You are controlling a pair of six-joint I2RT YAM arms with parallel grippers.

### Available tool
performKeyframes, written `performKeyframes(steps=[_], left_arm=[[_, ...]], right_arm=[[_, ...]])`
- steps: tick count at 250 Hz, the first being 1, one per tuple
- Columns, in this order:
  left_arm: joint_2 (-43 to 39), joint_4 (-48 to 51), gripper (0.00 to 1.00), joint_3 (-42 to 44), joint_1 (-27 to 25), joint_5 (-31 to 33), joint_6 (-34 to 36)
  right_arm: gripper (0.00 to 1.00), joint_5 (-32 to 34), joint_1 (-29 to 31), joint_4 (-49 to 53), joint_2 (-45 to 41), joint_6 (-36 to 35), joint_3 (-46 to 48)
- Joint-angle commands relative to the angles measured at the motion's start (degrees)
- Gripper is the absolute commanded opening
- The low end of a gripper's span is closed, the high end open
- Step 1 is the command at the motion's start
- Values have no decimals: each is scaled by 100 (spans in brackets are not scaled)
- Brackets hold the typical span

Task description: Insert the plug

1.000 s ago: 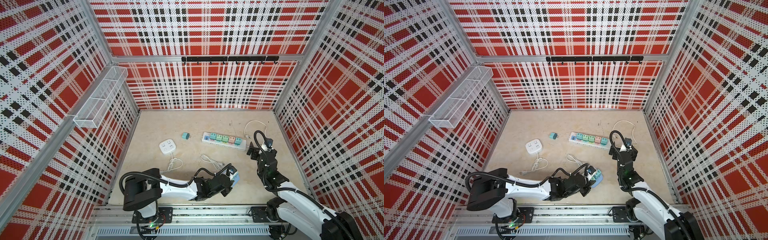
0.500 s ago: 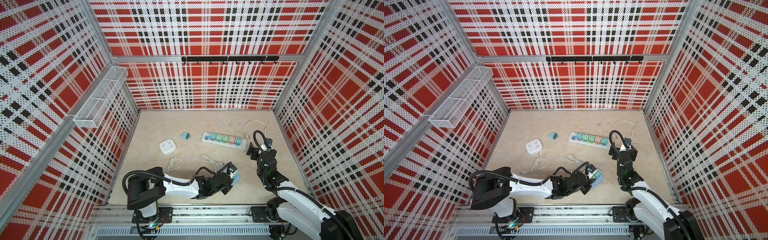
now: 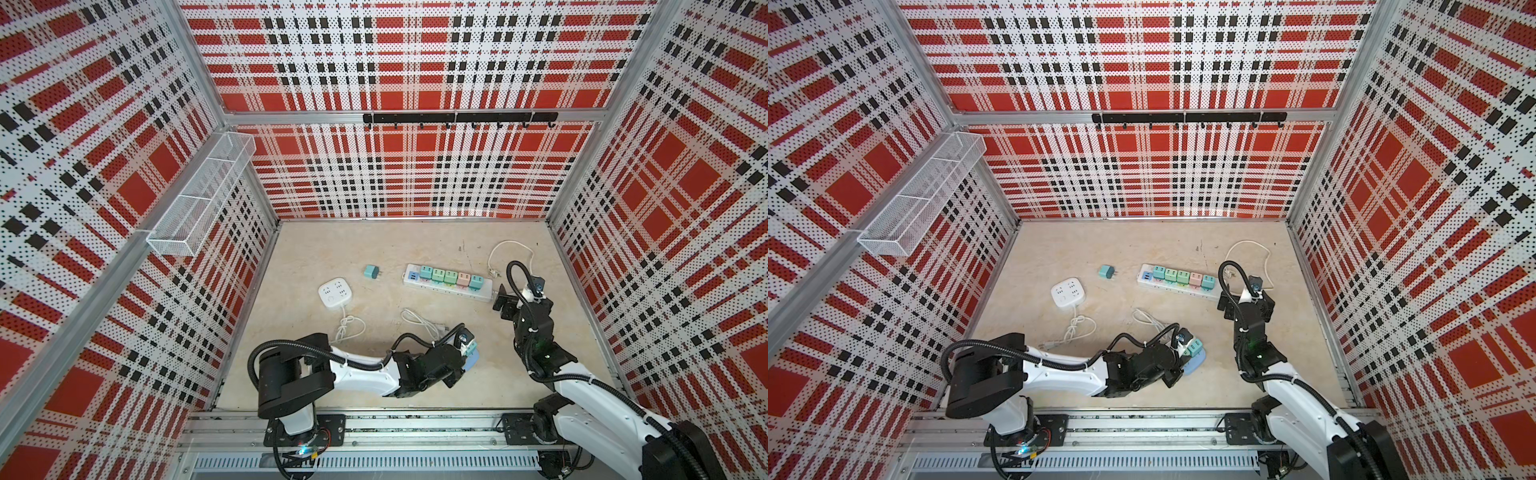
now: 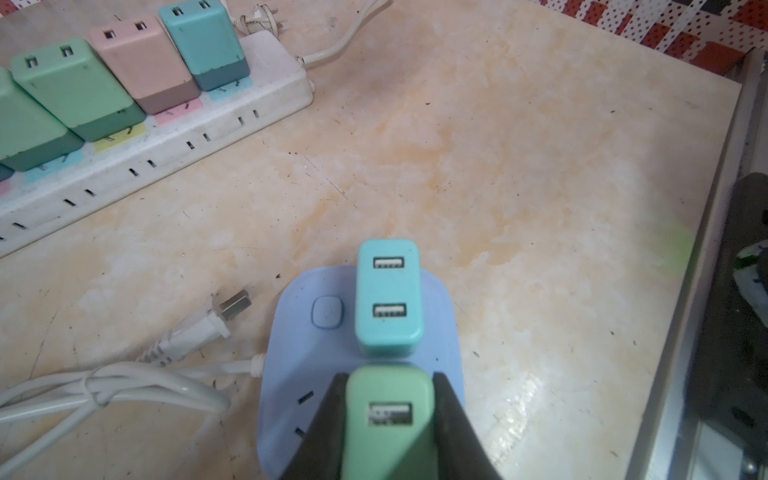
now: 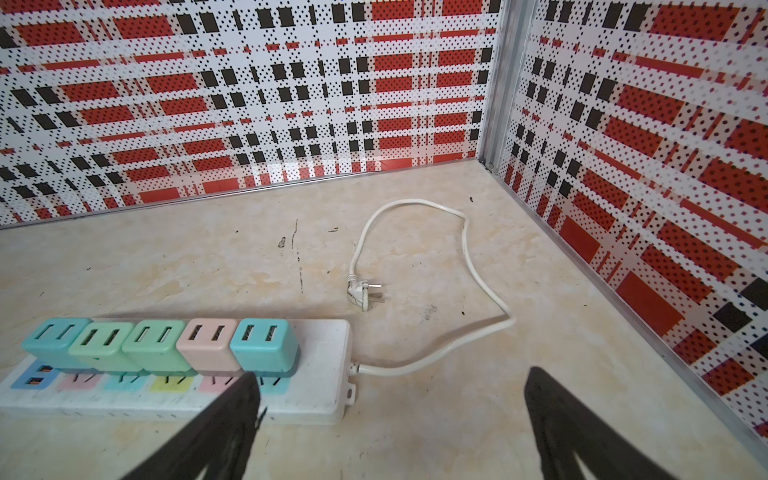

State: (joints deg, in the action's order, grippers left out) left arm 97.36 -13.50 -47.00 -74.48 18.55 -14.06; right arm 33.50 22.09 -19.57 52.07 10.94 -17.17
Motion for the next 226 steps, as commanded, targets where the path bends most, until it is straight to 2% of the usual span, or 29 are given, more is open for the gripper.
performKeyframes(steps=[1, 62, 134, 183, 226], left_arm=[[250, 159, 0, -176, 23, 163, -3], [528, 212, 0, -57, 196, -175, -59], [627, 184, 0, 239, 198, -85, 88], [355, -298, 0, 630, -62, 18, 287], [328, -225, 0, 619, -54, -9, 95]], right_arm=[[100, -16, -12, -257, -30, -57, -22], [100, -18, -19, -249, -1, -60, -39], [100, -18, -16, -249, -26, -44, -32], [100, -14, -14, -247, -39, -44, -23], [100, -13, -11, -240, -45, -40, -23]])
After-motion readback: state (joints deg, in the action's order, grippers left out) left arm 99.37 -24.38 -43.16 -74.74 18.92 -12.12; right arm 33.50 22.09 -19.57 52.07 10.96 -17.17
